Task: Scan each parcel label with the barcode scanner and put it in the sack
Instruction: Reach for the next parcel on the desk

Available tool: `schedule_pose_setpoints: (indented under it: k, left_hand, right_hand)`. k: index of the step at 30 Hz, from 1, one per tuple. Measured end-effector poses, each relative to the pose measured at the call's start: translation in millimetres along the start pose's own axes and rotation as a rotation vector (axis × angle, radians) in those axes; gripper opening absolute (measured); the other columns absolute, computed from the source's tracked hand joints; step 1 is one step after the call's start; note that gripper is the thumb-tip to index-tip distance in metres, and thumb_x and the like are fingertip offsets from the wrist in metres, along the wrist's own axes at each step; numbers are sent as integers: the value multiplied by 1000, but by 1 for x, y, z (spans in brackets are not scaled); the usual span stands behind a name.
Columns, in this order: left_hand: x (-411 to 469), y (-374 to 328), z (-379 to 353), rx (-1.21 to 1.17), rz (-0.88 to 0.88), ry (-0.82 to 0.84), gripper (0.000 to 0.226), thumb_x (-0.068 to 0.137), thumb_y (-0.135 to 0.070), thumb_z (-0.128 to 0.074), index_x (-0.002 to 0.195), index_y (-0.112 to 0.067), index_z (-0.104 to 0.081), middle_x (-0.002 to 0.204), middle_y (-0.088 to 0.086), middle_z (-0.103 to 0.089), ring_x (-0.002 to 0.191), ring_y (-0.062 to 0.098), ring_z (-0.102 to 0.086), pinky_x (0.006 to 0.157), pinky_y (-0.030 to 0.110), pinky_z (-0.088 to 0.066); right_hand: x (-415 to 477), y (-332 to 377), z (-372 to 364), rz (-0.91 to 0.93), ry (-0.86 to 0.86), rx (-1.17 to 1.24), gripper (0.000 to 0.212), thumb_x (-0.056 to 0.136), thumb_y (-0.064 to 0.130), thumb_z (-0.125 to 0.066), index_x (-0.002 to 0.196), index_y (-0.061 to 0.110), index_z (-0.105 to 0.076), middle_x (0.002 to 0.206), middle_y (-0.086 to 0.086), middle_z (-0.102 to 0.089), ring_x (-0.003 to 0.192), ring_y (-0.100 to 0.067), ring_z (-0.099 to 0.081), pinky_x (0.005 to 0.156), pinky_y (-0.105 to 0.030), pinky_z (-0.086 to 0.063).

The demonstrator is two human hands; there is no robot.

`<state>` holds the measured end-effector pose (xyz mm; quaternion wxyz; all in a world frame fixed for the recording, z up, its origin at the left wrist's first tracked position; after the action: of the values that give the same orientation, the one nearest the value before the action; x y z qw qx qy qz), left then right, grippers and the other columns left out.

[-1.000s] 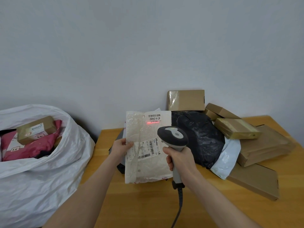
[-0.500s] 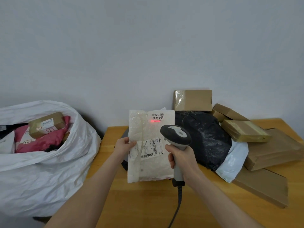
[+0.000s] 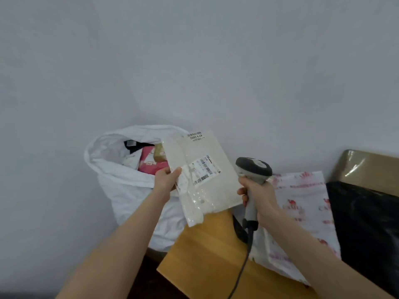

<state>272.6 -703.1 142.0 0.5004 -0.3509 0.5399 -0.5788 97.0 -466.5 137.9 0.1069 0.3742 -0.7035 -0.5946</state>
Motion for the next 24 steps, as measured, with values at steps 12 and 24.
schedule_pose_setpoints:
  k: [12, 24]
  left_hand:
    - [234, 13, 165, -248, 243, -335, 17, 89, 1, -61, 105, 4, -55, 94, 17, -60, 76, 27, -61, 70, 42, -55]
    - [337, 20, 119, 888, 20, -298, 104, 79, -36, -75, 152, -8, -6, 158, 23, 0, 146, 36, -7, 117, 48, -16]
  right_hand:
    - [138, -17, -209, 1, 63, -72, 7, 87, 11, -67, 85, 6, -62, 65, -10, -63, 48, -15, -49, 49, -26, -44]
    - [213, -48, -241, -111, -105, -89, 9, 87, 9, -67, 80, 6, -62, 64, -12, -63, 46, -15, -48, 48, -27, -42]
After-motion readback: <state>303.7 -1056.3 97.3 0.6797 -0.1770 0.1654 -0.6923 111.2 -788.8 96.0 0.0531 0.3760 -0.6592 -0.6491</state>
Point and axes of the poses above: each hand's wrist, its own x-axis towards the middle knuckle, its own z-axis out of the back of the hand, y = z × x, the point moved 8 cm from there along x, towards the middle knuckle
